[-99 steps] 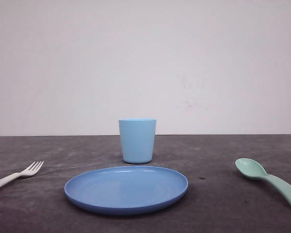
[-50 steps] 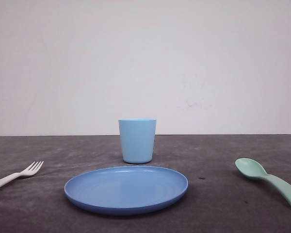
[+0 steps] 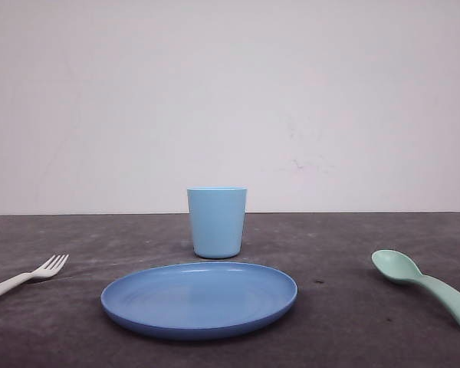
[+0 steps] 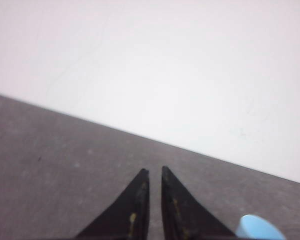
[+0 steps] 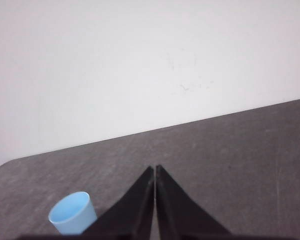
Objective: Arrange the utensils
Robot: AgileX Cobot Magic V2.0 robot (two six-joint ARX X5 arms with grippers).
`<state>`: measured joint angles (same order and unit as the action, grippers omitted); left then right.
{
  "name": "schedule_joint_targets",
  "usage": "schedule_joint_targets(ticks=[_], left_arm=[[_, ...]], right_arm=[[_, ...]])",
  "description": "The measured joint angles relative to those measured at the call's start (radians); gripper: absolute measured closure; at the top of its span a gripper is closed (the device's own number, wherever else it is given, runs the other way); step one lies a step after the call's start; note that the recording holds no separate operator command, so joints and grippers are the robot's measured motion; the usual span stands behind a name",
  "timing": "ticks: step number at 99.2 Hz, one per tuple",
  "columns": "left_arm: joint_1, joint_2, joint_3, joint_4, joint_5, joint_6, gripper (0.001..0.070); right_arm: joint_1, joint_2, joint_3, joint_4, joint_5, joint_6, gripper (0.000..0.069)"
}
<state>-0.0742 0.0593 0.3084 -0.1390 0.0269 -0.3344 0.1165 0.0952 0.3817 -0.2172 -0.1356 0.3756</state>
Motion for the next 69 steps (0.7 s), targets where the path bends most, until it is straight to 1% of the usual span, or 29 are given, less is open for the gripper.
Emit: schedule_joint_targets(ticks=[8,14,23,37,44,52,69], left_arm=[[0.0,0.055,0.093,-0.092,0.022,0.015,0.0691],[0.0,0.103,0.169,-0.169,0.034,0.039,0.0691],[0.0,0.183,0.287,-0.275,0.041,0.087,0.0691],[0.0,0.312,0.442,-0.399,0.043,0.178,0.0691],[0.0,0.373,0.481,-0.443,0.043,0.211,0.0691],[0.0,0.438,0.49,-0.472,0.043,0.237,0.0691],[0.0,0.566,0.49,-0.509,0.043,0.274,0.0691]], right_arm=[[0.0,0.053,0.089,-0.053,0.0,-0.005,0.0684],[0.0,0.099,0.156,-0.095,0.0,-0.013,0.0684],[0.0,0.178,0.251,-0.165,0.0,-0.041,0.0684],[0.0,0.315,0.373,-0.29,0.001,-0.108,0.0684],[0.0,0.381,0.409,-0.342,0.003,-0.142,0.0684],[0.0,0.454,0.422,-0.384,0.004,-0.174,0.0684],[0.0,0.613,0.422,-0.481,0.034,-0.217,0.0684]])
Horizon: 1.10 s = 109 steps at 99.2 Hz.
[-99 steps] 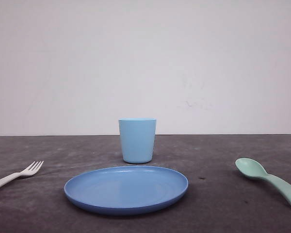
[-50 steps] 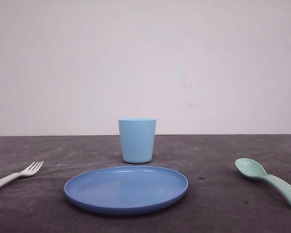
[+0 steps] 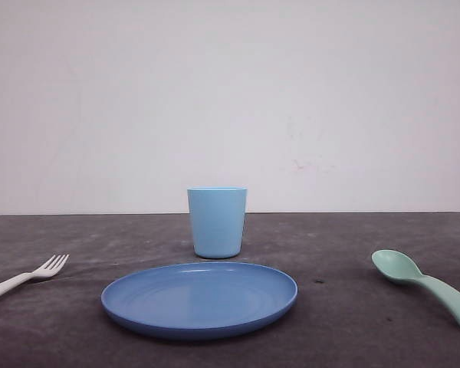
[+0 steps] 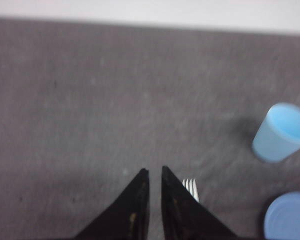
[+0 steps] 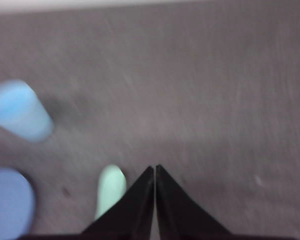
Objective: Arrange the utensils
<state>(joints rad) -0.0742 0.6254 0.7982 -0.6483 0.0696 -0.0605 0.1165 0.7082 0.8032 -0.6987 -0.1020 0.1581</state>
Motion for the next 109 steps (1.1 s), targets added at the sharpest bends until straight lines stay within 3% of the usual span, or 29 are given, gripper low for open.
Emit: schedule_joint_targets(ticks=[25,46,53,68,76,86,109], left_arm=[[0.0,0.122,0.0,-0.002,0.0,0.025,0.0691],[0.0,0.135,0.0,-0.006,0.0,0.035,0.0677],[0.0,0.134,0.0,-0.006,0.0,0.035,0.0615],[0.0,0.135,0.0,-0.006,0.0,0.035,0.0347],[0.0,0.135,0.0,-0.006,0.001,0.035,0.0249],[0.0,0.137,0.0,-0.006,0.005,0.029,0.0208],[-0.072,0.231,0.0,-0.037,0.042,-0.02,0.0198]], right_arm=[[0.0,0.177,0.0,-0.051,0.027,-0.029,0.0684],[0.0,0.209,0.0,-0.05,0.026,-0.033,0.0673],[0.0,0.209,0.0,-0.05,0.027,-0.039,0.0582],[0.0,0.209,0.0,-0.05,0.027,-0.047,0.021],[0.0,0.209,0.0,-0.05,0.027,-0.048,0.0083],[0.0,0.209,0.0,-0.05,0.027,-0.05,0.0029],[0.0,0.21,0.0,-0.05,0.027,-0.05,0.0014]])
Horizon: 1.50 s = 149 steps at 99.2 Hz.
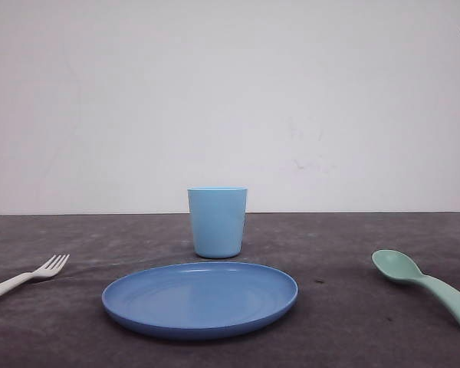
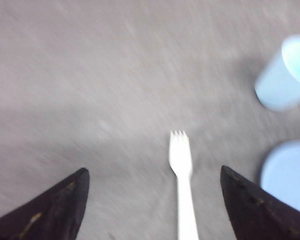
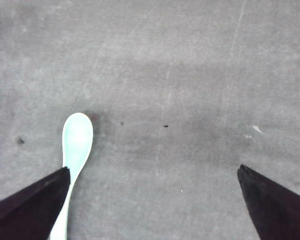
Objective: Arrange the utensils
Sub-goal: 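Lower the left gripper onto the white fork and grasp it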
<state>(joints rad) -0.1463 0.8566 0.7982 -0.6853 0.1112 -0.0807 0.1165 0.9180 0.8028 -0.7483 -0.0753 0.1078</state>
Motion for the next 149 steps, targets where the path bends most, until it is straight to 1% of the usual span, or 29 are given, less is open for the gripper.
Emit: schedule_joint_targets(ticks=[16,33,47,59,81,94,99,103,119,131,140,149], left_arm=[[-0.083,0.118,0.0,-0.003,0.0,-0.032,0.0199],[-0.152,0.256,0.0,0.049,-0.013,-0.06,0.0199],[-0.2,0.37,0.0,0.078,-0.073,-0.066,0.0199],[-0.225,0.461,0.0,0.093,-0.11,-0.066,0.0199],[-0.242,0.583,0.0,0.163,-0.114,-0.066,0.0199],[-0.243,0.616,0.0,0.179,-0.118,-0.07,0.0206],[-0.243,0.619,0.0,0.189,-0.119,-0.07,0.0228],[-0.243,0.622,0.0,0.195,-0.126,-0.071,0.0263],[-0.245,0.628,0.0,0.212,-0.141,-0.076,0.0448],[-0.247,0.629,0.0,0.212,-0.145,-0.079,0.0557],[-0.248,0.629,0.0,0.212,-0.146,-0.081,0.0616],[-0.249,0.629,0.0,0.212,-0.146,-0.081,0.0638]], right_arm=[[0.0,0.0,0.0,0.0,0.0,0.0,0.0014],[0.0,0.0,0.0,0.0,0.0,0.0,0.0014],[0.0,0.0,0.0,0.0,0.0,0.0,0.0014],[0.0,0.0,0.0,0.0,0.0,0.0,0.0014],[0.0,0.0,0.0,0.0,0.0,0.0,0.0014],[0.0,0.0,0.0,0.0,0.0,-0.001,0.0014],[0.0,0.0,0.0,0.0,0.0,-0.003,0.0014],[0.0,0.0,0.0,0.0,0.0,-0.003,0.0014],[0.0,0.0,0.0,0.0,0.0,-0.004,0.0014],[0.0,0.0,0.0,0.0,0.0,-0.004,0.0014],[0.0,0.0,0.0,0.0,0.0,-0.005,0.0014],[0.0,0.0,0.0,0.0,0.0,-0.005,0.0014]])
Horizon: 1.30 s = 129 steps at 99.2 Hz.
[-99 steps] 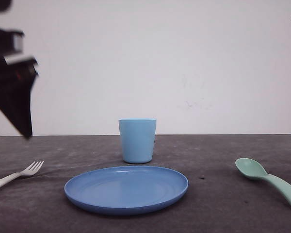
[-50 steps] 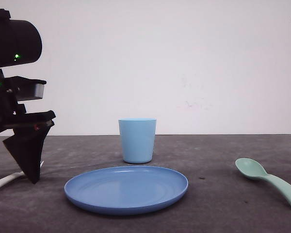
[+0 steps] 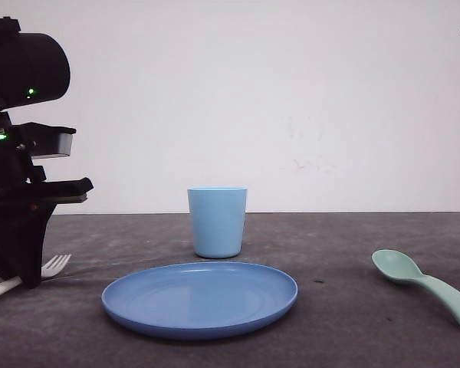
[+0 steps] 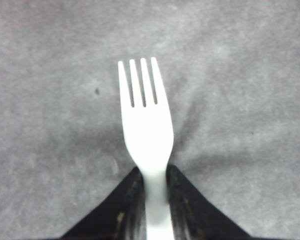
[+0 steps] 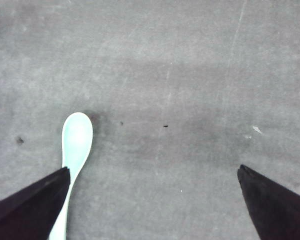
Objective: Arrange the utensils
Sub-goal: 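Lower the left gripper onto the white fork and grasp it, then lift the fork with the left gripper and drop it into the blue cup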
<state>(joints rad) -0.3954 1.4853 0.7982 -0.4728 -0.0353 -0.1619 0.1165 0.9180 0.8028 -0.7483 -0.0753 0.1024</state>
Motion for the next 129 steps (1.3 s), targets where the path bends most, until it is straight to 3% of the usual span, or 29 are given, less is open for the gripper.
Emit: schedule_joint_targets(ticks=[27,50,70,87,129], left_arm=[[0.0,-0.013,0.0,0.017,0.0,0.0,0.0644],[-0.001,-0.174,0.061,0.072,0.008,0.0,0.0645],[-0.014,-0.301,0.101,0.296,0.031,0.0,0.0645],[-0.029,-0.313,0.101,0.512,0.067,-0.004,0.0645],[-0.126,-0.076,0.101,0.936,0.094,-0.008,0.0645]], right_arm=[[0.0,0.0,0.0,0.0,0.0,-0.001,0.0014],[0.0,0.0,0.0,-0.001,0.0,-0.001,0.0014],[0.0,0.0,0.0,-0.001,0.0,-0.001,0.0014],[0.0,0.0,0.0,-0.001,0.0,-0.001,0.0014],[0.0,0.0,0.0,0.0,0.0,-0.001,0.0014]])
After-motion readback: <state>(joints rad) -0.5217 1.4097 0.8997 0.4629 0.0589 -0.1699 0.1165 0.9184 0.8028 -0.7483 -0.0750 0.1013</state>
